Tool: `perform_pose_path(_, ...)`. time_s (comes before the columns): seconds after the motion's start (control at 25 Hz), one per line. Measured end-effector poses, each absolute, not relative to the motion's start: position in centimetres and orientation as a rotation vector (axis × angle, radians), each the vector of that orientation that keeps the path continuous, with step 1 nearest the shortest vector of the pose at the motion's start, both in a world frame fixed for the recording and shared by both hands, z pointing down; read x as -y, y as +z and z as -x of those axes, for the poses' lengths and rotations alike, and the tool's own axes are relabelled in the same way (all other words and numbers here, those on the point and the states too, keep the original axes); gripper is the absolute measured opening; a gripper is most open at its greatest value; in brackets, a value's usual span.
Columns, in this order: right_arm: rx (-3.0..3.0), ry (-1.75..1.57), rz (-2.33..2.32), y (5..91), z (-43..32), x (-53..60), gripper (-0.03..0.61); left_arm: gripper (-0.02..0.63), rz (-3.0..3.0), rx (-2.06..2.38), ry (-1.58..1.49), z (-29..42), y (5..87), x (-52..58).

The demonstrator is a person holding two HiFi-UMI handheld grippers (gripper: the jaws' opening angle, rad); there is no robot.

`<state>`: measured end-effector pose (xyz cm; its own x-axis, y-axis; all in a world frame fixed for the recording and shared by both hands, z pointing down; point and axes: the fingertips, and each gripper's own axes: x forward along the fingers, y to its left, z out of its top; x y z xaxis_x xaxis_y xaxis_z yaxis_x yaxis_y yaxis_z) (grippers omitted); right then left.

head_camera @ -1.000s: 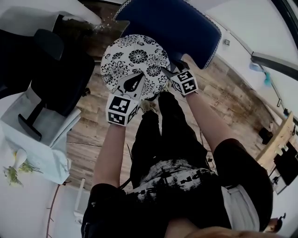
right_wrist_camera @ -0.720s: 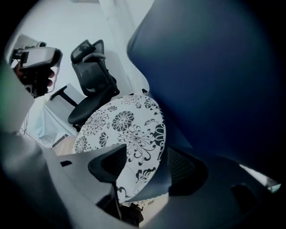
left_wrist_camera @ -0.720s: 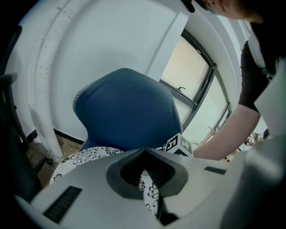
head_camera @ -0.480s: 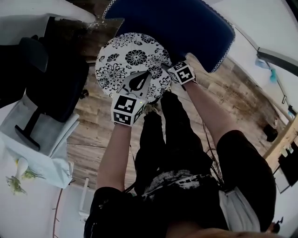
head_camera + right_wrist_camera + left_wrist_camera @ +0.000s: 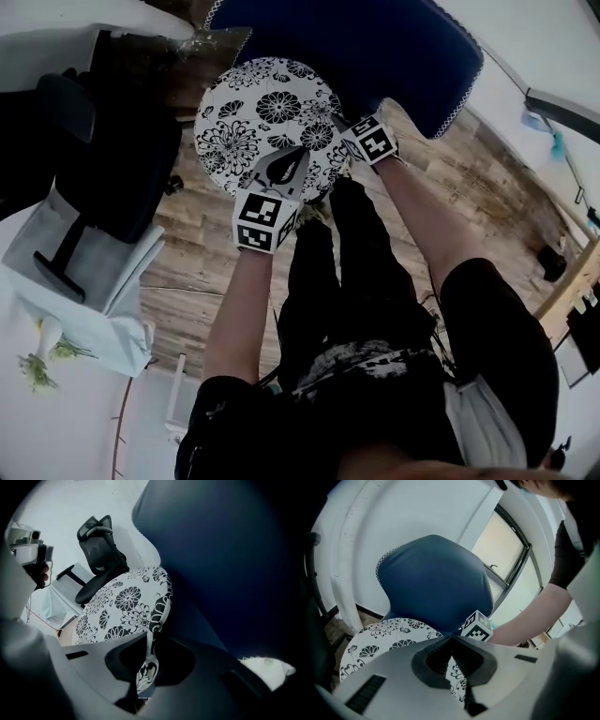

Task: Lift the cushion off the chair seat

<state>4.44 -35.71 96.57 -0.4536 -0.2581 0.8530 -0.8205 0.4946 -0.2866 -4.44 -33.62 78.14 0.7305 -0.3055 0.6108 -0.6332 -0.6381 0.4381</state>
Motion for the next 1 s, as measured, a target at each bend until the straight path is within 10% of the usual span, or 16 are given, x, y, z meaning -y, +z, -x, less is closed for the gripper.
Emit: perform_pose_path(1.0, 2.206, 0.794, -0.945, 81.8, -0.8, 36.4, 0.032, 0.012, -2.304, 0.866, 0.587, 7.2, 68.6, 34.6)
